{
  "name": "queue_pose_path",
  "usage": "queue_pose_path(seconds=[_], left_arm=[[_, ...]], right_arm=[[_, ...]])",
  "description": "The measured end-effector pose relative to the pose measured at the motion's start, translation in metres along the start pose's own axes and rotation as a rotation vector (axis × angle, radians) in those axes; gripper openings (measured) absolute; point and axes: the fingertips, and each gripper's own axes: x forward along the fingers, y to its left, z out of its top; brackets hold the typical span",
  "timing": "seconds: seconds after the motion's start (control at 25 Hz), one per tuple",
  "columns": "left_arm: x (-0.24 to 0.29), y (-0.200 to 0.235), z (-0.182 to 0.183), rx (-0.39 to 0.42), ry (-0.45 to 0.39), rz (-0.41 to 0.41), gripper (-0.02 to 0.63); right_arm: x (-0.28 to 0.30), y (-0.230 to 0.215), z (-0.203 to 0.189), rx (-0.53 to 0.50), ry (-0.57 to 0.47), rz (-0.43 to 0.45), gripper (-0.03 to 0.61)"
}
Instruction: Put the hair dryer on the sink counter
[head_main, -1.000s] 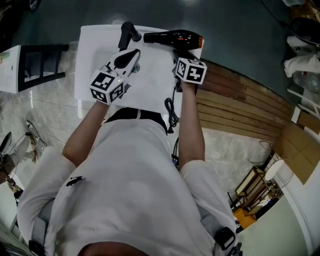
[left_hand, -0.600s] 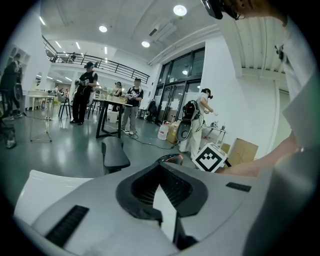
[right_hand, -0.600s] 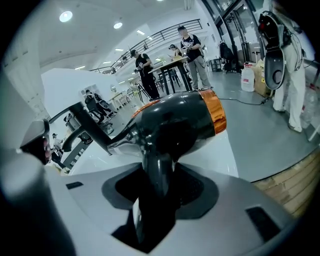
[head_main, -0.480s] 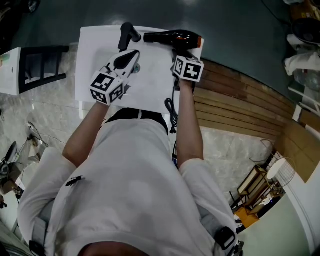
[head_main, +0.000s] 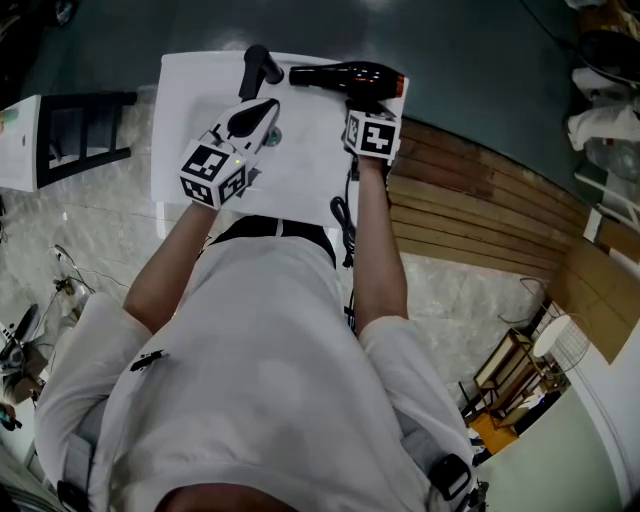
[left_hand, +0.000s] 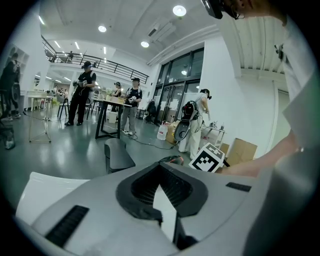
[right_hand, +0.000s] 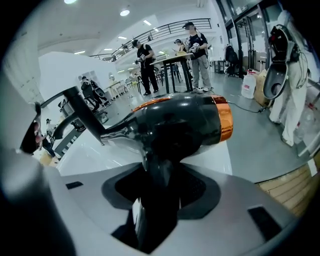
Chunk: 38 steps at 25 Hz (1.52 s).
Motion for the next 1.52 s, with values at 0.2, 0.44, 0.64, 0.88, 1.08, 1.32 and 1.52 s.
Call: queue_pose_path(seconds=[0.2,0.44,0.64,0.88,1.08,1.32,1.52], left_arm=[[-0.003,0.003,0.002,0.002,-0.003,-0.001,0.003],[-0.007,0.004,0.001,0.003,-0.001,-0.012,0.003],[-0.010,0.007,0.000,0.008,-0.002,-0.023,0.002],[-0.017,0.008,0.002,0.019,-0.009,-0.043,0.002],[-0.025,0.006,0.004,0.023,-0.018,-0.070,0.003],[-0.039,0.001,0.007,0.029,-0.039,-0.107,0.003],[-0.047,-0.011,0.010,0.045,-0.056,-0.141,0.002]], right_arm=[[-0.001,0.000,0.001,-0.042,0.015,-0.020,0.176],[-0.001,-0.001,-0.001,-0.046,0.005,-0.034,0.193],[-0.004,0.000,0.000,-0.044,-0.001,-0.033,0.222],[-0.015,0.001,-0.005,-0.036,-0.011,-0.050,0.224],[-0.032,-0.001,-0.009,-0.029,-0.018,-0.082,0.224],[-0.064,0.006,-0.010,-0.015,-0.061,-0.102,0.224],[-0.089,0.013,-0.015,-0.010,-0.104,-0.106,0.222]])
